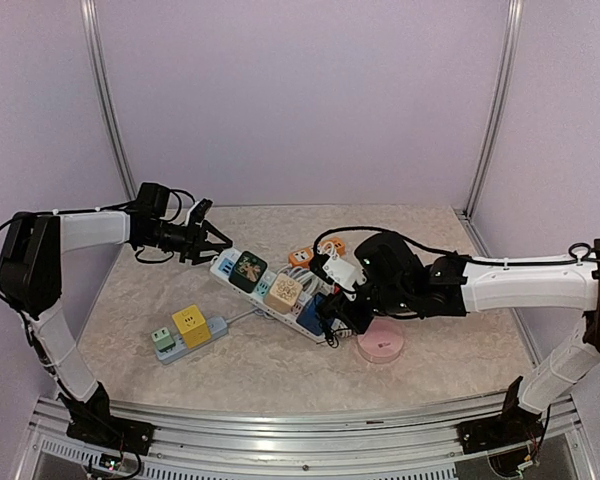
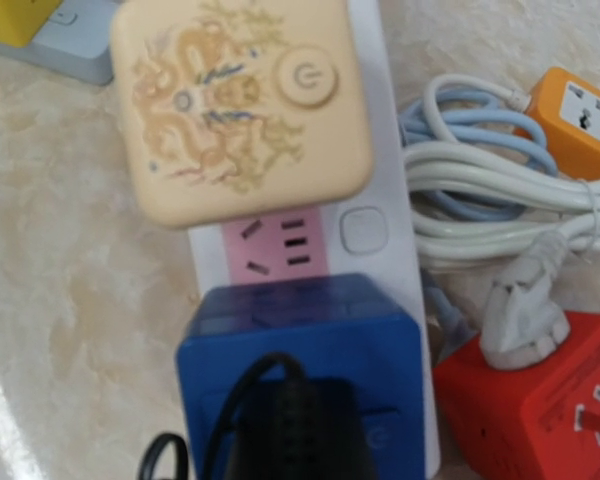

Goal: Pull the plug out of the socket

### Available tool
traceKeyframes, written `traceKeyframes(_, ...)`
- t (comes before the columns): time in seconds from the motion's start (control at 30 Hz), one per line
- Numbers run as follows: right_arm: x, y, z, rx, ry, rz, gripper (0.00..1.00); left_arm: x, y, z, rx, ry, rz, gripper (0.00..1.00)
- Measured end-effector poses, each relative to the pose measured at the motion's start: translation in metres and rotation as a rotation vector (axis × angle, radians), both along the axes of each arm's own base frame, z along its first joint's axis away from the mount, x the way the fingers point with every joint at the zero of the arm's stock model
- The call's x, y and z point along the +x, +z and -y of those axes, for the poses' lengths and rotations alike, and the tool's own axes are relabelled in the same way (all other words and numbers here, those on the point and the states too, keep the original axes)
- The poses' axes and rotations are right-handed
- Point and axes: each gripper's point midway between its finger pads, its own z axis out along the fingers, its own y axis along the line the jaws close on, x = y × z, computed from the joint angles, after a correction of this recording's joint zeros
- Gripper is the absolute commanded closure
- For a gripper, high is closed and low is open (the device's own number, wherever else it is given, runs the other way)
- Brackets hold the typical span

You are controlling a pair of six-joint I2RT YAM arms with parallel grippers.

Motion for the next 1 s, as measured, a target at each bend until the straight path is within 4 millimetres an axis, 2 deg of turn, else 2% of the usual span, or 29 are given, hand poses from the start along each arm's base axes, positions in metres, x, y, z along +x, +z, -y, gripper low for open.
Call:
traceKeyframes(0.13, 0.000, -0.002, -0.004, 0.017, 0.003, -0.009, 1.00, 0.007, -0.009, -0.007, 0.065, 0.052, 0.011, 0.05)
traceKeyframes(0.17, 0.000, -0.002, -0.005, 0.023, 0.002, -0.011, 1.00, 0.009, -0.011, -0.010, 0.088, 0.070, 0.018, 0.02)
traceKeyframes(0.33, 0.000, -0.002, -0.007, 0.043, -0.005, -0.013, 1.00, 0.020, -0.009, -0.036, 0.203, 0.201, 0.066, 0.01)
traceKeyframes(0.43, 0.000, -0.003, -0.007, 0.042, -0.004, -0.014, 1.00, 0.025, 0.005, -0.054, 0.265, 0.295, 0.127, 0.01)
traceKeyframes(0.53, 0.000, -0.004, -0.010, 0.039, 0.000, -0.010, 1.00, 0.018, 0.025, -0.062, 0.288, 0.369, 0.185, 0.01)
traceKeyframes(0.6, 0.001, -0.004, -0.012, 0.032, 0.002, -0.009, 1.00, 0.007, 0.039, -0.055, 0.276, 0.393, 0.229, 0.02)
traceKeyframes(0.7, 0.002, -0.004, -0.016, 0.021, 0.011, -0.007, 1.00, -0.019, 0.047, -0.030, 0.229, 0.387, 0.253, 0.03)
traceKeyframes(0.77, 0.001, -0.004, -0.018, 0.012, 0.017, -0.006, 1.00, -0.037, 0.043, -0.013, 0.201, 0.379, 0.239, 0.05)
traceKeyframes(0.87, 0.001, -0.005, -0.021, 0.006, 0.024, -0.007, 1.00, -0.067, 0.026, 0.013, 0.165, 0.372, 0.191, 0.08)
traceKeyframes(0.93, 0.002, -0.006, -0.023, 0.005, 0.025, -0.008, 1.00, -0.082, 0.016, 0.025, 0.149, 0.375, 0.158, 0.11)
traceKeyframes(1.0, 0.002, -0.007, -0.024, 0.002, 0.027, -0.012, 1.00, -0.088, 0.013, 0.029, 0.132, 0.407, 0.143, 0.14)
